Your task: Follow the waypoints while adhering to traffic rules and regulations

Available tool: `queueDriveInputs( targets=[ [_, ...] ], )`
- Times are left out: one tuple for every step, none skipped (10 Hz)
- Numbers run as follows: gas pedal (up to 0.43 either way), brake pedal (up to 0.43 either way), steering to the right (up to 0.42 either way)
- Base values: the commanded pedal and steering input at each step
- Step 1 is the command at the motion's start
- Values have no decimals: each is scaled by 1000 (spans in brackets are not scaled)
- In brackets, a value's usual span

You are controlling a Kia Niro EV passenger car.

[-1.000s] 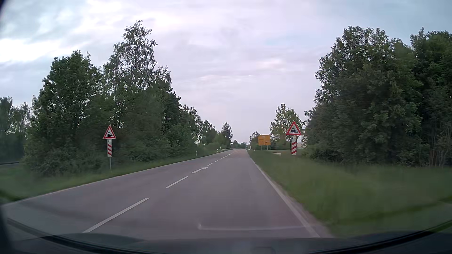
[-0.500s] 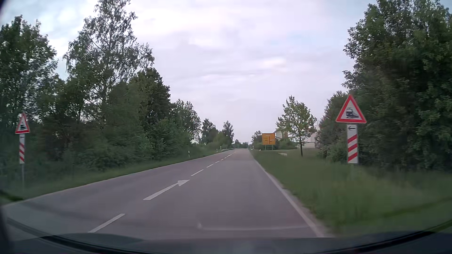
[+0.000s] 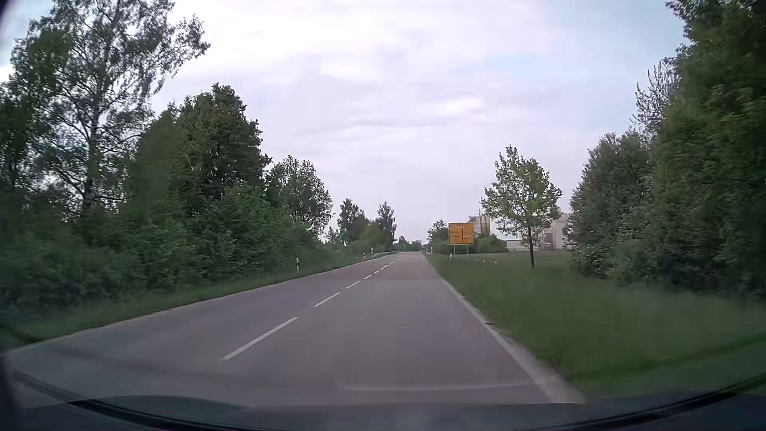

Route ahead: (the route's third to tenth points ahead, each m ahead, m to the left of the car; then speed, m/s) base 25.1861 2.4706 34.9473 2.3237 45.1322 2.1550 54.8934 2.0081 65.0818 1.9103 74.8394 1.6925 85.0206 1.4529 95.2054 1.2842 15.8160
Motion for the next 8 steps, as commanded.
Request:
queueDriveInputs(
  targets=[
    [157,0,2],
    [157,0,2],
    [157,0,2],
    [157,0,2],
    [157,0,2],
    [157,0,2],
    [157,0,2],
    [157,0,2]
  ],
)
